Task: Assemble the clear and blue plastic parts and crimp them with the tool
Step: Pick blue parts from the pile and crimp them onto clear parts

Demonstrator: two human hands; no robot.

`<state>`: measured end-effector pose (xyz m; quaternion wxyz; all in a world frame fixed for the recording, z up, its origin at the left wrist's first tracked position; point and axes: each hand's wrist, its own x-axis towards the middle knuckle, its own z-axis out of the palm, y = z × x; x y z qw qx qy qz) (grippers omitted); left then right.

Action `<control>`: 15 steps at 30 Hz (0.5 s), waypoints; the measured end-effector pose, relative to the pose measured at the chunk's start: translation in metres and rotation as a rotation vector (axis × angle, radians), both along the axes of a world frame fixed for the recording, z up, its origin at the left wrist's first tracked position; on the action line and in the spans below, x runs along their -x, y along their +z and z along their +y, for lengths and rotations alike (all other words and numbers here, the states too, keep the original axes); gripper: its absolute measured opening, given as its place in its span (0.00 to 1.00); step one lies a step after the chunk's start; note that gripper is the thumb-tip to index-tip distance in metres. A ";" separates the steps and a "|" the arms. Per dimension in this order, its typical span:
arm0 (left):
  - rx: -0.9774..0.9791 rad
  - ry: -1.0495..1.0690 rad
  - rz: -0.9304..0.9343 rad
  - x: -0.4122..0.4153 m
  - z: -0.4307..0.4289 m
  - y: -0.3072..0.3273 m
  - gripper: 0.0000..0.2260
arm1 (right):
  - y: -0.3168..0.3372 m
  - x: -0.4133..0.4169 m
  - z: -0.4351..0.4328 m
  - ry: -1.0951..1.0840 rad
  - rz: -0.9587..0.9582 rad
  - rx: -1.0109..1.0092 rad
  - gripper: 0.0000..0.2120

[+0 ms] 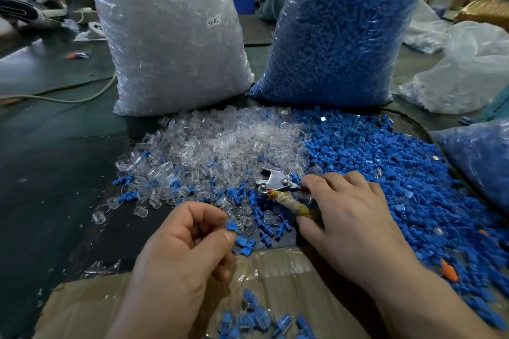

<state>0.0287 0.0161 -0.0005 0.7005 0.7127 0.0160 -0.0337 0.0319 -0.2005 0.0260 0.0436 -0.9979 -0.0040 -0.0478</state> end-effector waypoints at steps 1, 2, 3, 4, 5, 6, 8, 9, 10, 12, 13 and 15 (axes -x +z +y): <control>0.001 0.005 -0.002 -0.001 0.000 -0.001 0.18 | 0.002 0.001 0.000 0.012 -0.020 -0.038 0.22; 0.005 0.013 0.002 -0.001 0.001 0.000 0.18 | 0.005 0.002 0.000 0.029 -0.041 -0.086 0.22; 0.006 0.021 0.005 -0.002 0.002 0.000 0.18 | 0.008 0.004 0.001 0.053 -0.062 -0.141 0.23; 0.007 0.027 0.012 -0.002 0.003 0.000 0.17 | 0.011 0.007 0.003 0.082 -0.079 -0.191 0.23; 0.014 0.031 0.019 -0.003 0.004 0.001 0.17 | 0.014 0.011 0.005 0.113 -0.086 -0.228 0.22; 0.021 0.037 0.022 -0.003 0.005 0.004 0.15 | 0.016 0.015 0.007 0.150 -0.080 -0.252 0.22; 0.047 0.045 0.001 -0.002 0.005 0.008 0.08 | 0.018 0.023 0.010 0.241 -0.050 -0.265 0.22; 0.052 0.046 -0.009 -0.002 0.004 0.012 0.04 | 0.019 0.025 0.012 0.285 -0.034 -0.261 0.22; 0.043 0.046 -0.034 -0.001 0.005 0.013 0.07 | 0.019 0.026 0.012 0.321 -0.019 -0.256 0.23; 0.041 0.056 -0.064 -0.001 0.006 0.012 0.09 | 0.019 0.027 0.012 0.360 0.005 -0.253 0.24; 0.040 0.055 -0.071 -0.001 0.006 0.013 0.08 | 0.020 0.026 0.012 0.362 0.011 -0.255 0.25; 0.043 0.038 -0.090 0.000 0.005 0.013 0.07 | 0.020 0.025 0.011 0.356 0.027 -0.252 0.27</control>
